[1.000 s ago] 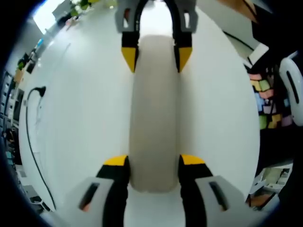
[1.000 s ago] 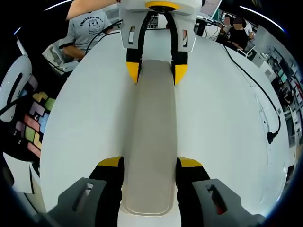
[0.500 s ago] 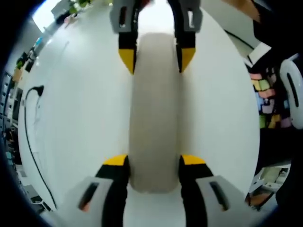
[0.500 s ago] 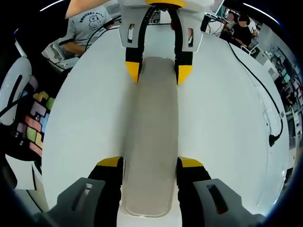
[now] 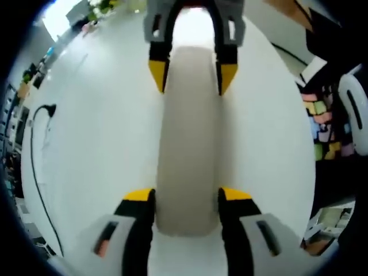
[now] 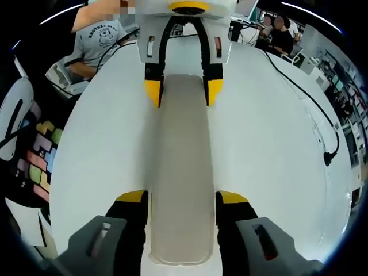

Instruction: Arrange the utensils inside the cutlery case until each visible utensil rests in its matching compartment.

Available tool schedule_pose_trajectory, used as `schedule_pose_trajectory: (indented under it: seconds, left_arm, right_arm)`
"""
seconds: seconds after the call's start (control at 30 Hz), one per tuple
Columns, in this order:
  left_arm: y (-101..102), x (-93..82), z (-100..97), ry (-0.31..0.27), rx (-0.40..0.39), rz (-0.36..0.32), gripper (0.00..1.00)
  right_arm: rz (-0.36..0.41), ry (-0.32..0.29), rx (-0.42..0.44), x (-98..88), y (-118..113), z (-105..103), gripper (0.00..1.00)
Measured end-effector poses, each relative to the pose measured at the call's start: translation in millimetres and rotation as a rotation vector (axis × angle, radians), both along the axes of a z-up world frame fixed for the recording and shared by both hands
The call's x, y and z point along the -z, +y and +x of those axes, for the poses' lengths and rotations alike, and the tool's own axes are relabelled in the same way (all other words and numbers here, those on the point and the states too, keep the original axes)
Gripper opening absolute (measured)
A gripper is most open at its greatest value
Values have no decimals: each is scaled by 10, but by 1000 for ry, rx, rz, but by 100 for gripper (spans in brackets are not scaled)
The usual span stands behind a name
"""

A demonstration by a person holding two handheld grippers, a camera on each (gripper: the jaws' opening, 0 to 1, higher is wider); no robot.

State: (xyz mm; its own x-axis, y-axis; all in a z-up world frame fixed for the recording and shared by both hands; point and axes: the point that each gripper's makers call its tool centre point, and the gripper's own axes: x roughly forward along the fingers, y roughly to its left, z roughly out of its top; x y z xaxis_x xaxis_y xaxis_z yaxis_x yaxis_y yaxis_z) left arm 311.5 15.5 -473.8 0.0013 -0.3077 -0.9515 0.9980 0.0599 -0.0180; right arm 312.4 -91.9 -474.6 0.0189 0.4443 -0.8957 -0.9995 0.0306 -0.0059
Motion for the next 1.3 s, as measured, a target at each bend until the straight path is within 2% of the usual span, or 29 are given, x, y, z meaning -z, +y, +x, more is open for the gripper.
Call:
schedule_pose_trajectory:
  seconds: [0.07,0.23,0.33,0.47,0.53,0.57,0.77,0.83,0.87,0.93,0.97,1.03,1.07,1.13,1.2,1.23,1.3]
  left_arm:
    - [-8,3,-19,-15,28,-3,52]
    - [-55,-1,25,1,-37,-36,59]
    - [-41,24,37,-18,-55,-29,67]
    - [-70,-47,103,-59,-103,-83,72]
    - [-85,-83,104,-57,-128,-112,75]
    - [-93,-109,108,-60,-140,-131,76]
    - [-51,-243,147,-106,-172,-203,78]
    - [-101,-325,186,-127,-190,-283,80]
    - [-138,-388,184,-117,-221,-347,84]
    - [-148,-450,165,-97,-243,-398,89]
    - [-143,-481,165,-101,-249,-419,90]
    - [-133,-544,157,-130,-241,-455,90]
    - [-135,-585,162,-145,-252,-481,91]
    - [-152,-720,166,-180,-264,-560,96]
    - [-167,-841,164,-205,-280,-632,100]
    - [-154,-910,153,-217,-283,-664,100]
    - [-123,-1045,142,-257,-299,-729,100]
  right_arm:
    - [1,0,2,1,2,-5,48]
    - [1,0,2,5,-8,-19,48]
    - [5,4,15,2,-14,-6,48]
    - [20,3,24,5,-16,-20,48]
    - [38,5,33,-1,-1,-14,50]
    - [64,18,42,-10,12,-26,51]
    - [113,1,64,-104,6,-19,56]
    - [143,-1,74,-176,6,-18,58]
    - [158,-4,83,-221,1,8,59]
    - [208,-28,108,-323,11,41,62]
    - [232,-46,130,-369,16,67,65]
    - [290,-130,206,-488,16,194,71]
    - [316,-155,212,-542,16,193,73]
    - [363,-171,257,-634,3,193,77]
    - [424,-217,292,-758,-7,196,78]
    - [446,-213,297,-785,-10,147,78]
    - [493,-135,324,-775,-3,-24,79]
